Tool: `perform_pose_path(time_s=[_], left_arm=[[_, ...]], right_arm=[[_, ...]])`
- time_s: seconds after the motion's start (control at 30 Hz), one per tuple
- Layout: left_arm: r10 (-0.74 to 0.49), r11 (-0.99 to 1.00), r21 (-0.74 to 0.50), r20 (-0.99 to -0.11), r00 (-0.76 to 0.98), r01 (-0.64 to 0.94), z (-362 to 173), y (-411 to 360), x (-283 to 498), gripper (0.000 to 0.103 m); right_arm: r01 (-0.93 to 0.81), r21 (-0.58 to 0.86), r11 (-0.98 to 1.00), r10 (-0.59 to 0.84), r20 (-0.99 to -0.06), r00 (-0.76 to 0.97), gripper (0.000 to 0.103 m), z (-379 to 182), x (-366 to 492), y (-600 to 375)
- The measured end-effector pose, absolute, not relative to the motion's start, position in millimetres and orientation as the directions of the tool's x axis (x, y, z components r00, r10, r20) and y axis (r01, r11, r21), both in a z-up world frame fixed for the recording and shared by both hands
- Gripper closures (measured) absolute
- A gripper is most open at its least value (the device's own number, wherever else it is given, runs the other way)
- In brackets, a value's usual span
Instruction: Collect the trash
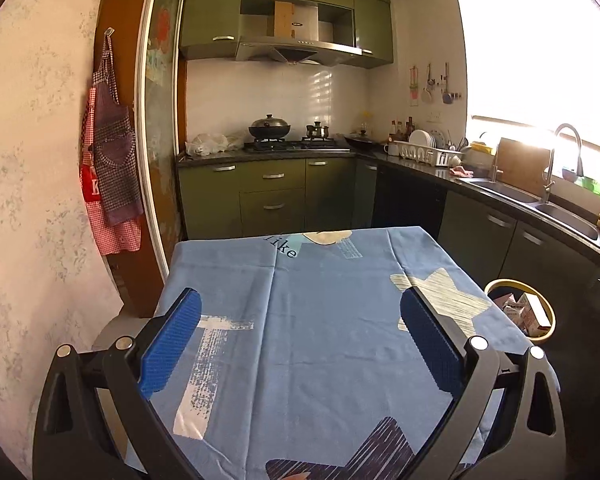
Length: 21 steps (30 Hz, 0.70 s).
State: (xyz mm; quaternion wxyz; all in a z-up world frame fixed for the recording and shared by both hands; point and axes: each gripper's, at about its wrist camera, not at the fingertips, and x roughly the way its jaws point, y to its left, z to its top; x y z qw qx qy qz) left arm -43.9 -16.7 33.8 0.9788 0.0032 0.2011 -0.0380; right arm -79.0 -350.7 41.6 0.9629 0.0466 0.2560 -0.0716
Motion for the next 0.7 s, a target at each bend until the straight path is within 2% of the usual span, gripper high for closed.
perform_pose_path(time_s=[0.13,0.3,0.7], left_arm=[[-0.078,0.997,-0.015,-0.399,0.914,0.078,31,-14,-54,0.005],[-0.07,0.997,-0.007,-0.387,0.919,0.073,29,-19,-65,0.005],[-0.084,0.996,-0.026,-0.383,0.92,0.081,31,-17,-69,0.005]], right_arm=[[0.187,0.028,0.982,-0.151,-0.476,0.866,0.007,45,-88,-345],[0.155,0.033,0.987,-0.123,-0.455,0.882,0.007,47,-94,-337],[0.143,0.029,0.989,-0.114,-0.459,0.881,0.007,44,-92,-334]])
